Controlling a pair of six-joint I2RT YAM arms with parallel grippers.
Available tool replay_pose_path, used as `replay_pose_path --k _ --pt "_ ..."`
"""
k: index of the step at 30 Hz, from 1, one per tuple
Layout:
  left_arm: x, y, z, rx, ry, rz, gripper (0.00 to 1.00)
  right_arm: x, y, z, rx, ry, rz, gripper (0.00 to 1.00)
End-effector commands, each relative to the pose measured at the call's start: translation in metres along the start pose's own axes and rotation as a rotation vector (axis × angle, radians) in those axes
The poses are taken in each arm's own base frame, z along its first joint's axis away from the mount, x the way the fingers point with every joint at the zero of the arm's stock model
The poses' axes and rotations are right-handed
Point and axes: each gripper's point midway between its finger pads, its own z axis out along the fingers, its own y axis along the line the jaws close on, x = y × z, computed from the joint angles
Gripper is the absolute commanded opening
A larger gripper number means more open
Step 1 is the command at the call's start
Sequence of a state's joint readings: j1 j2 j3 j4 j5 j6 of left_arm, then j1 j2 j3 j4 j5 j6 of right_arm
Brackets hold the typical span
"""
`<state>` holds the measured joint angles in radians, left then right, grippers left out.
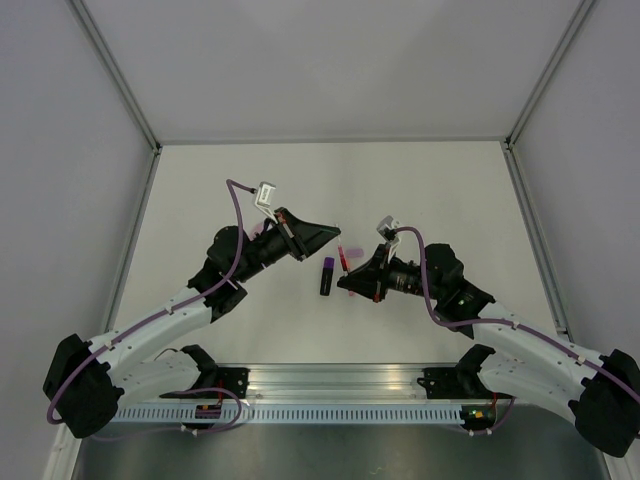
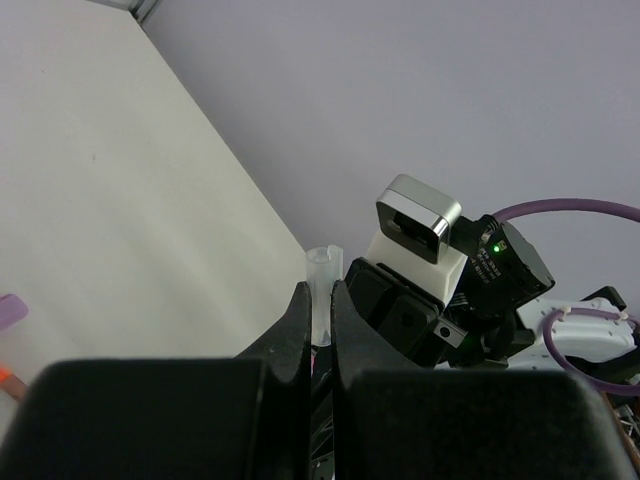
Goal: Insert the pens into the pen caps
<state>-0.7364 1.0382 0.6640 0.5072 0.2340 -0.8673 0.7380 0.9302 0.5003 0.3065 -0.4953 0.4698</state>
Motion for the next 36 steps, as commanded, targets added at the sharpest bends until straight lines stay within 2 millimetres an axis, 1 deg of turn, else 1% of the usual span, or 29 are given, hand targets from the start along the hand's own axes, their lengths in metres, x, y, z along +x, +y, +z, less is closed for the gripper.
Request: replay_pose_path --k 1,6,12,16,18,19,20,22,23,24,26,30,34,35,36 --pt "-0.014 -0.007 0.004 0.01 -0.043 0.05 0.02 -0.024 0.016 -0.001 -0.042 -0.053 -0.051 0.0" --pt "-0.014 -0.003 0.004 -0.005 -0.047 0.057 0.02 -0.023 0.017 -0.001 -0.048 -0.052 -0.05 0.0" --pt "-0.009 0.002 0.005 -0.012 -0.034 0.054 0.02 -0.024 0.017 -0.001 -0.045 -0.055 -0.049 0.0" --pt "-0.005 0.0 0.006 0.015 -0.025 0.051 0.02 -0.025 0.014 0.0 -0.028 -0.059 -0.047 0.0" --pt "-0.002 -0.002 0.006 0.031 -0.011 0.051 0.02 -0.026 0.013 0.0 -0.022 -0.061 -0.043 0.0" --pt "0.002 0.001 0.005 0.029 -0.002 0.048 0.02 -0.026 0.011 0.001 -0.012 -0.064 -0.042 0.0" --pt "0.004 -0.002 0.005 0.047 0.006 0.05 0.02 -0.026 0.01 0.001 -0.009 -0.066 -0.04 0.0" --pt "0.011 0.003 0.003 0.049 0.021 0.052 0.02 -0.028 0.009 0.001 0.002 -0.075 -0.043 0.0" --pt "0.011 0.001 0.003 0.062 0.019 0.06 0.02 -0.03 0.004 0.001 0.026 -0.089 -0.044 0.0" --pt "0.017 0.003 0.001 0.069 0.036 0.058 0.02 -0.032 0.004 0.0 0.033 -0.097 -0.044 0.0" --pt "0.022 0.002 0.0 0.095 0.048 0.065 0.02 -0.035 0.0 0.0 0.06 -0.115 -0.035 0.0" --pt "0.033 0.011 -0.004 0.093 0.068 0.076 0.02 -0.039 -0.004 -0.002 0.081 -0.146 -0.027 0.0" --pt "0.039 0.003 -0.006 0.162 0.085 0.094 0.02 -0.04 -0.005 -0.002 0.087 -0.151 -0.028 0.0" --pt "0.045 0.0 -0.007 0.191 0.111 0.096 0.02 -0.039 -0.005 -0.001 0.086 -0.146 -0.024 0.0" --pt "0.044 -0.005 -0.006 0.218 0.111 0.099 0.02 -0.039 -0.004 -0.001 0.081 -0.145 -0.027 0.0"
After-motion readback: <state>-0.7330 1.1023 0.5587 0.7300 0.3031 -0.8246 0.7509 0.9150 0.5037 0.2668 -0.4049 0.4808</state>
